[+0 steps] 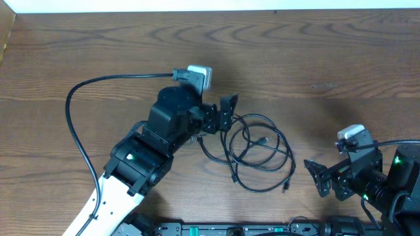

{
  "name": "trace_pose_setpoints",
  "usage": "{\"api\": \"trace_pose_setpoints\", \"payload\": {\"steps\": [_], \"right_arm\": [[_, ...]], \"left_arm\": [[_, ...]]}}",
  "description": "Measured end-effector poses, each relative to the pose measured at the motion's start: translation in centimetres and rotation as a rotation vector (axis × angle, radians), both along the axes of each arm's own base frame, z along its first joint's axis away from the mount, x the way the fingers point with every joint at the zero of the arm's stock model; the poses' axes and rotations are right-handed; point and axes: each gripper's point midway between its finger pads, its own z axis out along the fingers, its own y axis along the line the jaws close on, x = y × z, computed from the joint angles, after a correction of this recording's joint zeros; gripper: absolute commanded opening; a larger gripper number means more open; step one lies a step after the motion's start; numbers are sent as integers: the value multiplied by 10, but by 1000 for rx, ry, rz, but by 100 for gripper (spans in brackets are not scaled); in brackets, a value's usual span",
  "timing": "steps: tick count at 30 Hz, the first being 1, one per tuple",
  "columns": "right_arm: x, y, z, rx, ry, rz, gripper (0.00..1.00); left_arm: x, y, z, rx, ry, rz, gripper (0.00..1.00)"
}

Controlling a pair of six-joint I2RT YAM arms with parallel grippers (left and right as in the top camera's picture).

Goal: Untangle cables

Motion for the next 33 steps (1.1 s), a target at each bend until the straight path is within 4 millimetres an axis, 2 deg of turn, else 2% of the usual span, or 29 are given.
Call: {"api": "trace_pose_setpoints", "payload": {"steps": [3,8,14,18,22,25,28,33], "right_arm": [[0,1,1,5,-2,5,99],[-4,13,5,59,-3,58,99],[-9,23,6,114,18,98,99],[-6,24,-5,143,112,85,99],[4,25,-27,161,268,75,94],[11,31,-44,161,379,103,93],[13,43,-60,144,473,155,99],[21,64,-85,85,568,245,99]], "left_arm": [[-9,11,-17,50,74,28,96],[-39,35,-50,152,236,53,96],[-78,77,-77,245,422,178,96],[-93,109,-83,283,483,318,96],[-96,129,-81,309,472,417,96],[-94,136,-78,315,451,460,96],[-93,140,-77,322,439,480,96],[-92,142,-77,327,434,493,96]]}}
